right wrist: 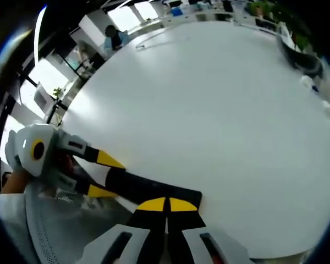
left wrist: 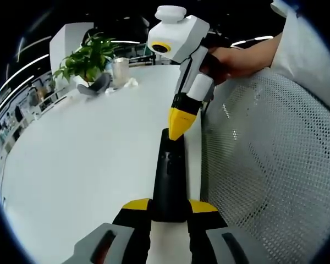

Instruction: Press the specified remote control buttons in sequence, fully releasing each button before pressing the next.

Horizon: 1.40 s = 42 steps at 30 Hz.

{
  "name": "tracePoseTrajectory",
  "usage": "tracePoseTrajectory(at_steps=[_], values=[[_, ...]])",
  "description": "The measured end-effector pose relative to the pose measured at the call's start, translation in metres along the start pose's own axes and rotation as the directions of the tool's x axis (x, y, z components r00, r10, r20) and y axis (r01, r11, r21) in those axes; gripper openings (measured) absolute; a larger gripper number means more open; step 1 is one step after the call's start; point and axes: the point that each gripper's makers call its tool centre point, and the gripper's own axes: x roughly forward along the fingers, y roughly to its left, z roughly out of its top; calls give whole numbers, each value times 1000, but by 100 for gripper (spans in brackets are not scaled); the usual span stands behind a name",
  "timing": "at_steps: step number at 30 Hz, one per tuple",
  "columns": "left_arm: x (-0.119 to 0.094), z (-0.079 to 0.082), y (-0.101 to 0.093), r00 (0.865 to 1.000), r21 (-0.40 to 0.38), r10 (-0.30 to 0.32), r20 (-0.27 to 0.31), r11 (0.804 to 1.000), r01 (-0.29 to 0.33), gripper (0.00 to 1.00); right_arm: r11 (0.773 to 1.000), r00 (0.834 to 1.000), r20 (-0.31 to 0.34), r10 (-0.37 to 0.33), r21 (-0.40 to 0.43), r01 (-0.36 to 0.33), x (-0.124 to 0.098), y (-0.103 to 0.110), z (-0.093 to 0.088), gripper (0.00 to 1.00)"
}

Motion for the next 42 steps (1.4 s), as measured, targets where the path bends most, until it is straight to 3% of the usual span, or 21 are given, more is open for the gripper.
tracePoseTrajectory(at_steps=[19,25,42], values=[[0,0,0,1000,-1,1,1,1000,-1,24,1000,1000,10,4,21,-5,0,1,1,0],[-1,0,1,1000,-3,0,0,1000,0,24,997,1000,9,30,66,-31,0,0,2,0],[0,-1,1,1000,0,0,-5,1000,0,24,998,999,31,31,57,-33,1,1,6,0]])
